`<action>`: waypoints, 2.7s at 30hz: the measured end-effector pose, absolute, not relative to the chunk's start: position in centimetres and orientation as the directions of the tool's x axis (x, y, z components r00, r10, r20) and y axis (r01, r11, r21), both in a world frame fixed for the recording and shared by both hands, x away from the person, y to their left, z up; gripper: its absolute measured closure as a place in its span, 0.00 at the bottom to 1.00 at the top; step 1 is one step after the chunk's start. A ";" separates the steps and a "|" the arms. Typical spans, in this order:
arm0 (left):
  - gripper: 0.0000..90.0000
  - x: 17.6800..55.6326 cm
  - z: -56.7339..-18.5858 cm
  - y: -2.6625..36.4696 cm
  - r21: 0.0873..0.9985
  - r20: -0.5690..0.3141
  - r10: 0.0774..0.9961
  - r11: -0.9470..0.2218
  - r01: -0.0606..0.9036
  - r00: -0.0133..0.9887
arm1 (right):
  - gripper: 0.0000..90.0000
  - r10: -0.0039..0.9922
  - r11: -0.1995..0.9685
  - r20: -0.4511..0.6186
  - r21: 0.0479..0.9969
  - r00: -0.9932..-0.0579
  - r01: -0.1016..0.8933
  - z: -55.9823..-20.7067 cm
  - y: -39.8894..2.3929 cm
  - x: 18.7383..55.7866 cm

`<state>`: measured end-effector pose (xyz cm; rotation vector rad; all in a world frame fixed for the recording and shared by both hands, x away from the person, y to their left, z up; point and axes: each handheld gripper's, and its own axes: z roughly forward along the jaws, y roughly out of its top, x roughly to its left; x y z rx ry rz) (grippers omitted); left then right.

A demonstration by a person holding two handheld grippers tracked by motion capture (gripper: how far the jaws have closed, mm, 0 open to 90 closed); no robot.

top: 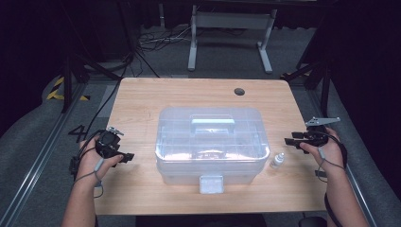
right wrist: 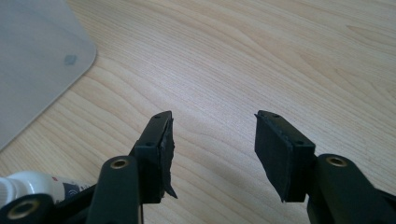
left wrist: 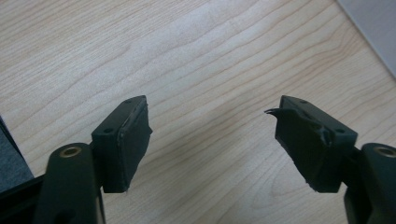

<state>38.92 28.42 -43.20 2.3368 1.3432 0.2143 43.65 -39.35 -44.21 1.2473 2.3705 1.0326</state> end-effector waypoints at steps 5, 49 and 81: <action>0.38 38.7 -42.6 28.0 0.435 -0.066 0.855 -0.440 0.786 0.515 | 0.53 0.802 0.374 0.085 0.701 -0.592 0.608 -44.2 -39.4 43.6; 0.35 37.2 -38.7 27.6 0.525 -0.074 0.830 -0.440 0.729 0.554 | 0.53 0.804 0.330 0.110 0.735 -0.584 0.592 -43.0 -39.8 43.0; 0.33 36.5 -38.3 28.3 0.516 -0.086 0.837 -0.427 0.743 0.541 | 0.53 0.647 0.456 0.043 0.778 -0.762 0.431 -33.3 -33.2 42.6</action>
